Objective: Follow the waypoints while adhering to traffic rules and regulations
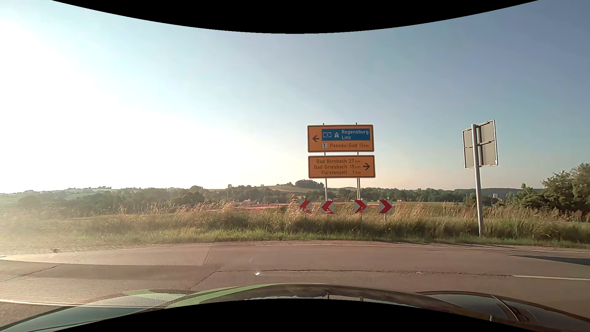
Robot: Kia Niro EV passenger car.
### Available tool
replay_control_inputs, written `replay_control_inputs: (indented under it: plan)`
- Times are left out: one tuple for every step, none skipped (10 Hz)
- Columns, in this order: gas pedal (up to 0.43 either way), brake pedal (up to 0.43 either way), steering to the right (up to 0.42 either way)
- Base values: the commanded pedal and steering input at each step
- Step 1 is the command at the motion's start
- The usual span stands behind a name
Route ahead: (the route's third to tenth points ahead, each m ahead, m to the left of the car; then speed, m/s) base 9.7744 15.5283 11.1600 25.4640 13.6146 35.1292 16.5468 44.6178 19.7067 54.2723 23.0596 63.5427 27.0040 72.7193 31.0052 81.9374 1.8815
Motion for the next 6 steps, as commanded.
replay_control_inputs:
  plan:
    - [0.669, 0.000, -0.330]
    - [0.642, 0.000, -0.363]
    - [0.622, 0.000, -0.404]
    - [0.591, 0.000, -0.449]
    - [0.579, 0.000, -0.476]
    - [0.551, 0.000, -0.509]
